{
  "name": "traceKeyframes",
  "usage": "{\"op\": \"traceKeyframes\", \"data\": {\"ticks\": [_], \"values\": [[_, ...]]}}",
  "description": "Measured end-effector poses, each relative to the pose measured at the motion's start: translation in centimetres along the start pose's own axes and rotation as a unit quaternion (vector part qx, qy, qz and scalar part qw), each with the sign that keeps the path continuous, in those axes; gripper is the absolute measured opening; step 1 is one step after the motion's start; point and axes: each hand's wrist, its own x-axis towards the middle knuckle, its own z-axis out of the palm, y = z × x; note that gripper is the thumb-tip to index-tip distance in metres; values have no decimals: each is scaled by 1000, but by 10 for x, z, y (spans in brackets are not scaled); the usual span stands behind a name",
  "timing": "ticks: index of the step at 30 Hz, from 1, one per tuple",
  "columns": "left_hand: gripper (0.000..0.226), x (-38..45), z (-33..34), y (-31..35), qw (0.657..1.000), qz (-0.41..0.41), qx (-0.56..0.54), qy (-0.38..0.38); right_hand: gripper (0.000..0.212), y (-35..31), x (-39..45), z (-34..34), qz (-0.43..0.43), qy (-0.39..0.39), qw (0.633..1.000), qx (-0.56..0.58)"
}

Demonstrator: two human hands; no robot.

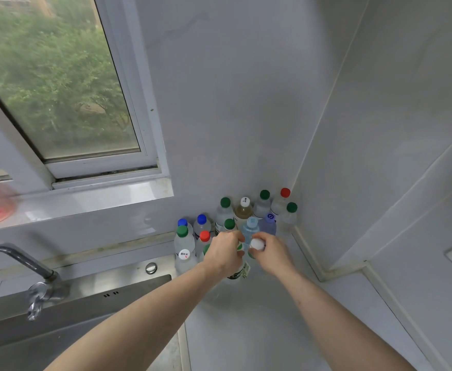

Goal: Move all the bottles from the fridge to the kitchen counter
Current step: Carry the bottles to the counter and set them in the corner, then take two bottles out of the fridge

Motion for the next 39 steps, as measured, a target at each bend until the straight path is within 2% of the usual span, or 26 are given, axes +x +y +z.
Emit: {"op": "traceKeyframes", "data": {"ticks": [4, 10, 12, 17, 24, 31, 35, 39], "values": [[39, -1, -3, 2, 1000, 8, 13, -8, 44, 0, -10, -8, -7, -14, 1000, 5], [43, -21, -24, 8, 999, 48, 2, 4, 58, 0, -43, -20, 0, 16, 999, 29], [38, -40, -34, 7, 997, 71, -14, 10, 63, 1, -65, -25, 10, 29, 999, 42], [34, -102, -57, -3, 994, 111, -4, -6, 61, -3, -129, -27, 19, 47, 997, 63], [33, -177, -73, -18, 978, 197, 0, -69, 61, -13, -232, -9, 62, 98, 987, 108], [34, -244, -62, 1, 935, 316, -24, -162, 58, -28, -375, 13, 161, 191, 958, 140], [33, -274, -53, 20, 905, 377, -46, -189, 59, -32, -440, 25, 189, 245, 940, 143], [33, -313, -45, 59, 859, 461, -46, -219, 60, -35, -522, 25, 243, 314, 904, 159]]}}
